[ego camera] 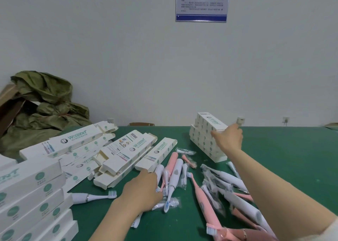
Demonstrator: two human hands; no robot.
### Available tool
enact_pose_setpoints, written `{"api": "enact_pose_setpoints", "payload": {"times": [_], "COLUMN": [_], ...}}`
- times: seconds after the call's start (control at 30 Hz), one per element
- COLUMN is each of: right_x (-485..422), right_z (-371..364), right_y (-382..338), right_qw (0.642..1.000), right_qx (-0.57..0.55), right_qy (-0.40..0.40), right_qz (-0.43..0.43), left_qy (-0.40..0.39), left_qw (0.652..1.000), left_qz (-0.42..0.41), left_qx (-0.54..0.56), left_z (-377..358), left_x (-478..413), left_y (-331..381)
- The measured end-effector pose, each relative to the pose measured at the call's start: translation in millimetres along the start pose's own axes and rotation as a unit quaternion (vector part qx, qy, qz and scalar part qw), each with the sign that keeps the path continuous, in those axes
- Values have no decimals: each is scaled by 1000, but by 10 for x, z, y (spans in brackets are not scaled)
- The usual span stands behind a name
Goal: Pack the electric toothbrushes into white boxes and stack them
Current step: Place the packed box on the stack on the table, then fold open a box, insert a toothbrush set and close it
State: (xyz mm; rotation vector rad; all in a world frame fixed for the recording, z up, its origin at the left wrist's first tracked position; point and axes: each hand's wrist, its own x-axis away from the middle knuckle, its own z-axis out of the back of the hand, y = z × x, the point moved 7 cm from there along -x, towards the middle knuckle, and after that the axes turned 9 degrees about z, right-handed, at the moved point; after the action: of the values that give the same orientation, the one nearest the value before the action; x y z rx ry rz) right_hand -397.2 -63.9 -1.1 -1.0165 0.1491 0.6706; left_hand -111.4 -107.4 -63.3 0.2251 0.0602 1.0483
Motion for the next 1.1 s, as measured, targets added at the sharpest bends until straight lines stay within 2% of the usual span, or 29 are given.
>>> {"api": "enact_pose_setpoints", "payload": {"times": [0.4, 0.5, 0.6, 0.67, 0.73, 0.8, 0.87, 0.9, 1.0, 1.1], "right_x": [-101, 12, 301, 584, 893, 1182, 1388, 1460, 1573, 1590], "right_z": [-78, 157, 292, 191, -21, -245, -425, -493, -614, -670], "right_y": [20, -101, -304, -378, -422, -453, -502, -530, -578, -503], "right_qw": [998, 999, 994, 990, 981, 963, 946, 939, 921, 909], "right_qx": [8, 33, -32, -74, -61, -19, 14, 26, 41, 46], "right_qy": [-50, 10, 46, -24, -137, -233, -286, -303, -349, -377], "right_qz": [24, 32, 94, 118, 124, 132, 151, 160, 170, 172], "left_qy": [-8, 13, 50, 65, 103, 192, 261, 261, 180, 134], "left_qw": [1000, 999, 995, 994, 990, 973, 953, 953, 978, 985], "left_qz": [1, 8, 54, 74, 76, 77, 85, 90, 103, 86], "left_qx": [4, 30, 67, 53, 59, 98, 133, 124, 30, -72], "left_z": [-12, 15, -12, -78, -51, 112, 269, 303, 243, 94], "left_x": [-48, -75, -120, -147, -171, -188, -242, -306, -535, -663], "left_y": [-45, -50, -99, -128, -157, -214, -286, -299, -272, -213]}}
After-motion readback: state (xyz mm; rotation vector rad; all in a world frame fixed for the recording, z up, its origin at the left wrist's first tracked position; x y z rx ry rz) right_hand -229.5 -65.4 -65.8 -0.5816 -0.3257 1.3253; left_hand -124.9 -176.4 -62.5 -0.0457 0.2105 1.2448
